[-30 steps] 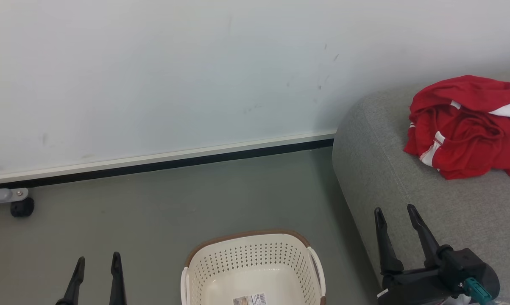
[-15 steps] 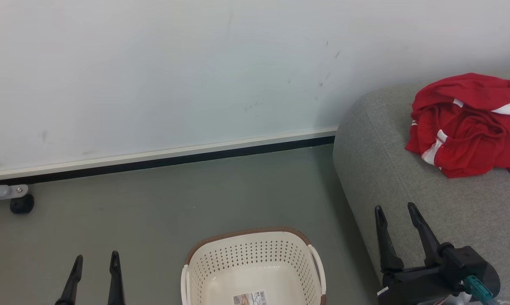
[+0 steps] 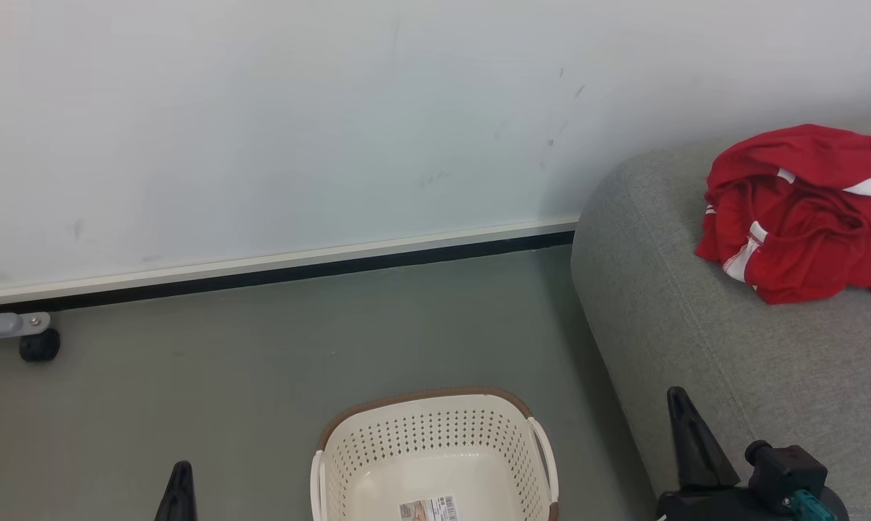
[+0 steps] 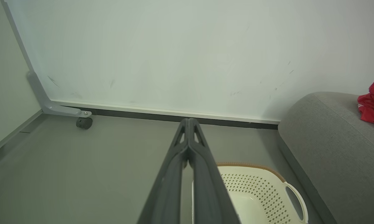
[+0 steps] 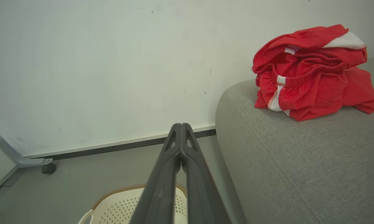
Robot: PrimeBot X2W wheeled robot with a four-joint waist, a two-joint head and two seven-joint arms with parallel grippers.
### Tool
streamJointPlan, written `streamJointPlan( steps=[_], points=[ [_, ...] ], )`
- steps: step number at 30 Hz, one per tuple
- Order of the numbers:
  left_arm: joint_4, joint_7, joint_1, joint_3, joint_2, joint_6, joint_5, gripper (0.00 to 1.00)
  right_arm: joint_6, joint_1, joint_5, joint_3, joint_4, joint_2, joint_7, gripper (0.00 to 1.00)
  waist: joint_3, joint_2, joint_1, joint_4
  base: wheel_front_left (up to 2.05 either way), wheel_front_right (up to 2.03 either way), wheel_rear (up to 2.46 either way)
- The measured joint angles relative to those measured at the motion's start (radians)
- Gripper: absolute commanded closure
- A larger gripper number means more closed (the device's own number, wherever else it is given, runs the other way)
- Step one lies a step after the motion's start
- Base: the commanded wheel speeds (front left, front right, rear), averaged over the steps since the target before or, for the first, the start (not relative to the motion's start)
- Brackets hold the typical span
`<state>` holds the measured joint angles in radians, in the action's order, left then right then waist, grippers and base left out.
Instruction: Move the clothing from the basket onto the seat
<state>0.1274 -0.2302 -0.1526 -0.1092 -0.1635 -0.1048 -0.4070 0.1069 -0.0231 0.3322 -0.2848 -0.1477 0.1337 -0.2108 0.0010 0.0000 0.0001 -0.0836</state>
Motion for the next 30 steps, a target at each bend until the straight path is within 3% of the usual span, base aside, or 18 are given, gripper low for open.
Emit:
streamJointPlan(
  steps=[30],
  points=[
    [0.059, 0.132, 0.070, 0.075, 0.040, 0.080, -0.431, 1.00, -0.081, -0.013, 0.466, 0.155, -0.055, -0.033, 0.126, 1.00, 0.000, 0.0000, 0.0000, 0.032, 0.00, 0.00, 0.00]
  ],
)
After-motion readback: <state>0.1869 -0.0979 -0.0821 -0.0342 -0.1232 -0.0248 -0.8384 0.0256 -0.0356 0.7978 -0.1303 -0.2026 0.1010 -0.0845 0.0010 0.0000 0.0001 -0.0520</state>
